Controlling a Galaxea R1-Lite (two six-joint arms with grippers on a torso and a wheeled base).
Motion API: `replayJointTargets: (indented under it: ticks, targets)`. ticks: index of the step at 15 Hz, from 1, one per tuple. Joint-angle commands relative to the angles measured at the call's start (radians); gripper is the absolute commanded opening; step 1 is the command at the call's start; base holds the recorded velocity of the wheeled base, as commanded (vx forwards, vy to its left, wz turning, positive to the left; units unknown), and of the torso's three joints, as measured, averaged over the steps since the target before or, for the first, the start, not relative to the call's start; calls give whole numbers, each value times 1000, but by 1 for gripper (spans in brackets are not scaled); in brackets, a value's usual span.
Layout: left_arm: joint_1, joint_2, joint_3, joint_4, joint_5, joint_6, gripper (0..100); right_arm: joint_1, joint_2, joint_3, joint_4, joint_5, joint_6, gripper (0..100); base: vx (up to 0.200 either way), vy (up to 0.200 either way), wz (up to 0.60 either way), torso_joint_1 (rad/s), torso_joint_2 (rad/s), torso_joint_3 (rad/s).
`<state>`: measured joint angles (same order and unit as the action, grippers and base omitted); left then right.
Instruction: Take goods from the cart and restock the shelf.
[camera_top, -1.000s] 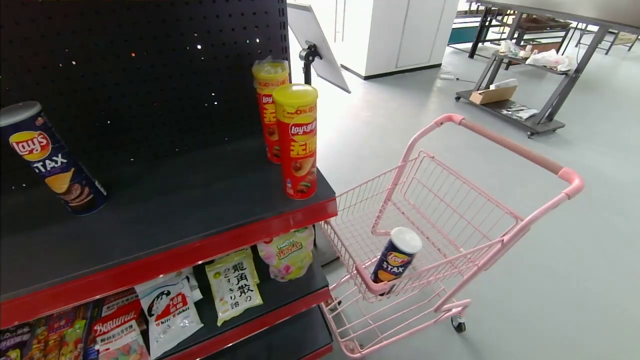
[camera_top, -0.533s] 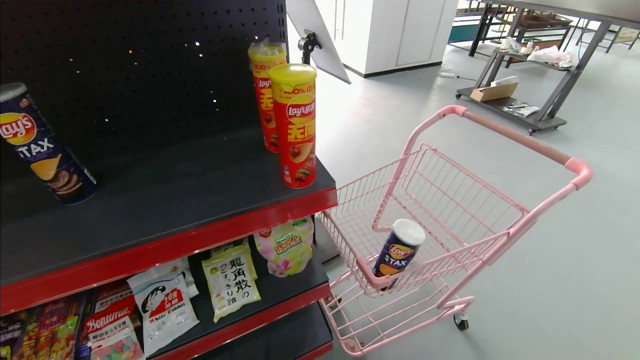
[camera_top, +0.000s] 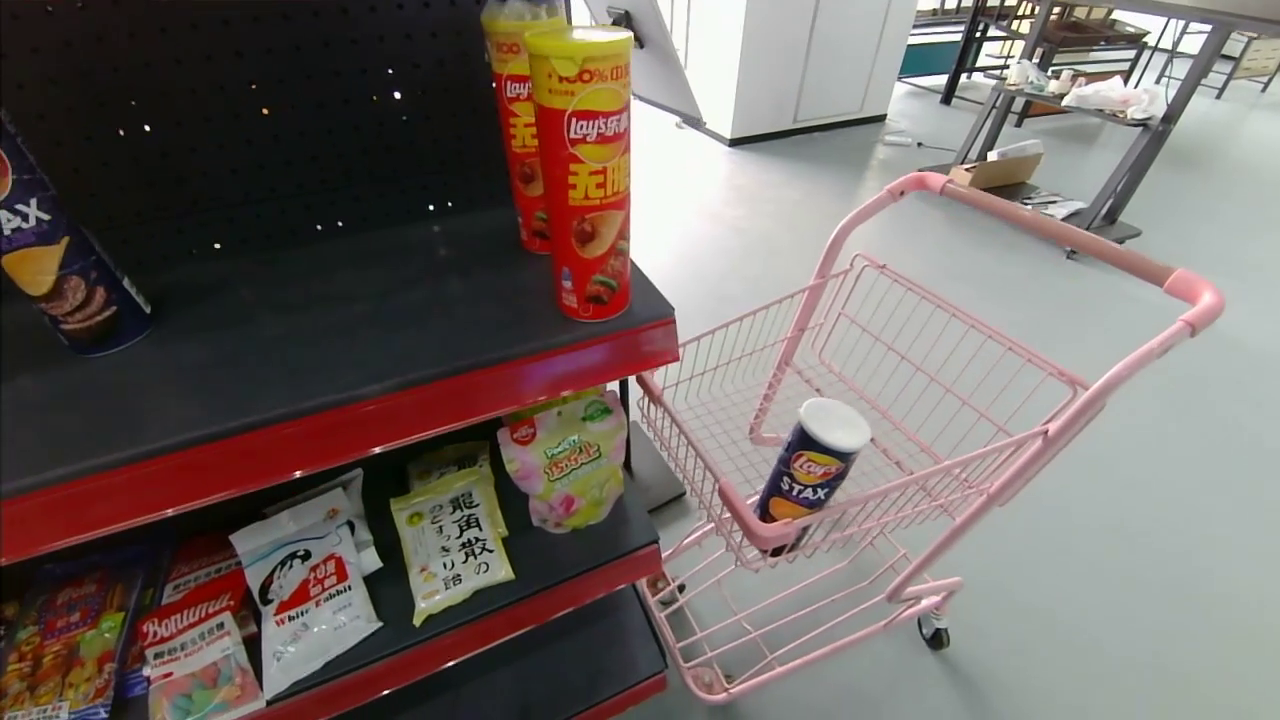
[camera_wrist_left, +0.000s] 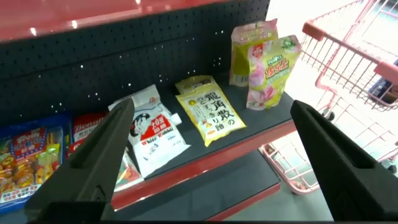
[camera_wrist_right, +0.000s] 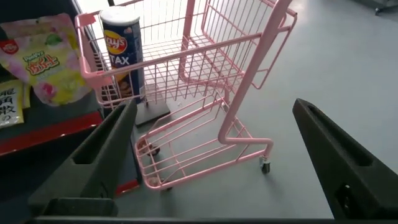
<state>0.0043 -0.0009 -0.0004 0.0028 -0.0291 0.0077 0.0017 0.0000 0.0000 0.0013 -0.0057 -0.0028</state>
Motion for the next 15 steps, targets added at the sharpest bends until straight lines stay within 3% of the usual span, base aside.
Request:
replayJointTargets:
  ticks: [1,5,10,11,13,15]
  targets:
    - [0,1,0,0,2,0,100,0,2,0,0,0,-2,100,0,0,0,-168,520,364]
    - [0,1,0,0,5,0,100,0,2,0,0,0,-2,100,0,0,0,-123,451,320]
    - [0,1,0,0,5,0,100,-2,0,0,-4,6,4,100,0,0,0,-14,50,36]
    - [0,1,0,0,5,0,100,9,91,-118,-6,44,20,100,0,0,0,0,0,0]
    - [0,1,0,0,3,0,100,27,555,-453,-21,73,207,100,0,0,0,0,0,0]
    - [0,1,0,0,3,0,100,101,781,-541,-86,151,196,100,0,0,0,0,0,0]
